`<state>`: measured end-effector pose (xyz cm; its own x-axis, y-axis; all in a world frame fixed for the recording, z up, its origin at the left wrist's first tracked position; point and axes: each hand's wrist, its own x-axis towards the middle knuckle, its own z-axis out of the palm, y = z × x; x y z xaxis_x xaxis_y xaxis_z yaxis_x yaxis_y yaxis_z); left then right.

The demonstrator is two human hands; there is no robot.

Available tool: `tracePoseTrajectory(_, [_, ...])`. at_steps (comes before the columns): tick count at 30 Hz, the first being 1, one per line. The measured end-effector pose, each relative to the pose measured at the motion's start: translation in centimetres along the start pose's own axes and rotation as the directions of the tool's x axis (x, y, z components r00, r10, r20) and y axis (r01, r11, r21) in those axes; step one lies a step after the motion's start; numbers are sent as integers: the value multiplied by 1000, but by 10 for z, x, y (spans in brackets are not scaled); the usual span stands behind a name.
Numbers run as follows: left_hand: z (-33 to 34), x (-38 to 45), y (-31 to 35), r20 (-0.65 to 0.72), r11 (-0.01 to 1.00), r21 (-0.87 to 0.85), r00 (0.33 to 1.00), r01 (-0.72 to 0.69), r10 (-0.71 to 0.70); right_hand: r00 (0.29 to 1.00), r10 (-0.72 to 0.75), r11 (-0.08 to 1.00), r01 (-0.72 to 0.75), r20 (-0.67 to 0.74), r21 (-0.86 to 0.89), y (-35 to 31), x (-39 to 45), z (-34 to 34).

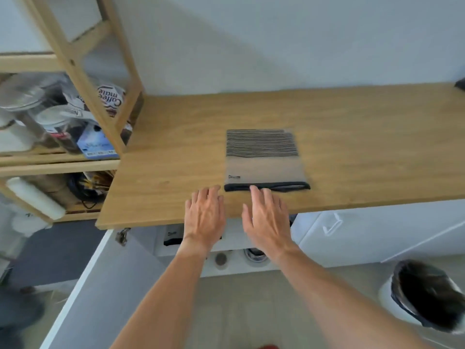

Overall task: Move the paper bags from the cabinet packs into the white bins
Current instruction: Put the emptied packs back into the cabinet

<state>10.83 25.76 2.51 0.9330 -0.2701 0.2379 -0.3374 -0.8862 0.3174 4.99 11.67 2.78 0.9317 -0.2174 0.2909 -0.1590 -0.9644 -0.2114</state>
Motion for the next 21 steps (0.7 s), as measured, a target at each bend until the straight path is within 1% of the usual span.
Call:
tracePoseTrajectory(2, [6, 24, 17, 2, 999, -37, 999, 38, -38, 998, 55, 998, -56, -34, -29, 22, 24, -5])
tracePoseTrajectory(5, [23, 59, 32, 51, 986, -95, 990, 135, -130, 978, 204, 979, -205, -32, -14, 54, 62, -2])
tracePoseTrajectory(7, [38, 82, 39, 88, 985, -71, 984, 160, -153, 952, 306, 952, -306, 18, -7, 73, 84, 2])
tracePoseTrajectory(9, [48, 99, 47, 111, 988, -21, 983, 151, -148, 903, 417, 907, -421, 103, 15, 88, 101, 4])
tracePoseTrajectory(11, [51, 108, 55, 145, 975, -49, 968, 215, -206, 855, 491, 866, -500, 165, 17, 98, 109, 8])
tracePoseTrajectory(12, [52, 111, 57, 166, 967, -46, 956, 252, -241, 841, 511, 854, -520, 177, 8, 102, 111, 11])
tracePoseTrajectory(14, [54, 111, 59, 197, 959, -30, 942, 282, -271, 818, 539, 834, -552, 200, 11, 105, 107, 12])
tracePoseTrajectory(17, [52, 99, 54, 222, 970, -31, 948, 240, -227, 798, 554, 817, -576, 237, 29, 106, 96, 9])
tracePoseTrajectory(19, [47, 86, 52, 257, 974, -6, 942, 225, -216, 796, 553, 816, -577, 245, 36, 102, 86, 3])
tracePoseTrajectory(21, [40, 69, 53, 273, 971, -14, 935, 239, -227, 821, 526, 833, -550, 223, 60, 93, 70, -3])
